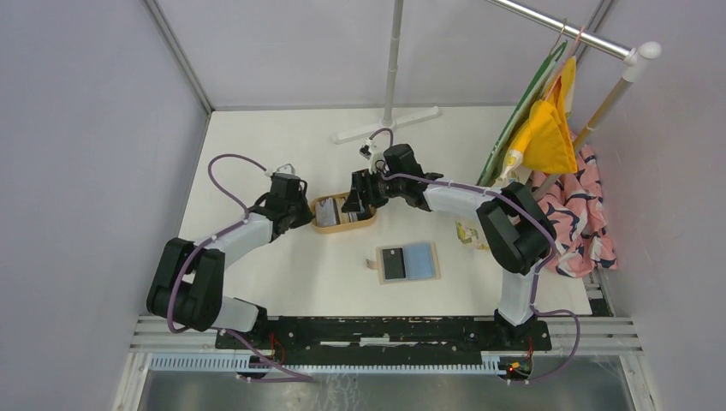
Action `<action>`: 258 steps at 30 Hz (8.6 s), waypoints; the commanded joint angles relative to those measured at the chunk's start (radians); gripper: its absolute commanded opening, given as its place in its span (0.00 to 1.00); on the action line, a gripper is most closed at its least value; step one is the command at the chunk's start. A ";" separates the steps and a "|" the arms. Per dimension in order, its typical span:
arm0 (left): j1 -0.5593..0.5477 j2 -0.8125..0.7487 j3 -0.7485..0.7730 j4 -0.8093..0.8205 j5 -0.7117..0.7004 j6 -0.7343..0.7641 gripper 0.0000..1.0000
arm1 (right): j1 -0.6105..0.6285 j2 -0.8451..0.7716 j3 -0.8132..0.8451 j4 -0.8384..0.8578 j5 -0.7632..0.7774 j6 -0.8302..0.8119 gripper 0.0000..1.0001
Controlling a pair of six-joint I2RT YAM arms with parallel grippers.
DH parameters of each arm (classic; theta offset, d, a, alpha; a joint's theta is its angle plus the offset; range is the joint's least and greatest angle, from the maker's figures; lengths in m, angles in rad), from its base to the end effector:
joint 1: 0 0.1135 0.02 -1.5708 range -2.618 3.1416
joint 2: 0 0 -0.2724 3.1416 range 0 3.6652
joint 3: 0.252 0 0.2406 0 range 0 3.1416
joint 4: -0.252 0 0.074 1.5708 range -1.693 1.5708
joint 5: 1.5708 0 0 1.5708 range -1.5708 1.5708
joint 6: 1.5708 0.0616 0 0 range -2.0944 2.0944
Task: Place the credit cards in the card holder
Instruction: Pick up the credit card from the storage box, then move the storage box to the center of the board.
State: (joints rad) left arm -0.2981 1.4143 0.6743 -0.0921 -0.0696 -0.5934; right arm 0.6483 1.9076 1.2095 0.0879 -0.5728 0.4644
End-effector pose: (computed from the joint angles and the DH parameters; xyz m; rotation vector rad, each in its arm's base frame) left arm 0.2701 -0.0785 0.1696 -0.3893 2.3952 -0.3287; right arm 0.3227 0.2863 0.1947 -0.5683 2.2809 1.2203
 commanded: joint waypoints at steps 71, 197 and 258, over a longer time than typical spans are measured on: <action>-0.302 0.029 0.119 0.067 -0.118 -0.223 0.02 | -0.063 0.114 -0.180 0.396 -0.169 0.414 0.62; -0.594 -0.230 -0.445 1.402 0.290 0.071 0.89 | -0.522 -0.603 -0.456 -0.385 -0.972 -0.785 0.00; -0.467 -0.692 -0.354 0.287 0.086 0.039 0.02 | -0.106 -0.647 -0.458 -0.270 -0.115 -1.538 0.58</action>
State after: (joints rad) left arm -0.7635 0.7578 0.2825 0.3107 0.0685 -0.6304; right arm 0.4770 1.1549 0.6193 -0.3244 -0.8165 -1.1687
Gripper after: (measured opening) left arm 0.033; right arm 0.607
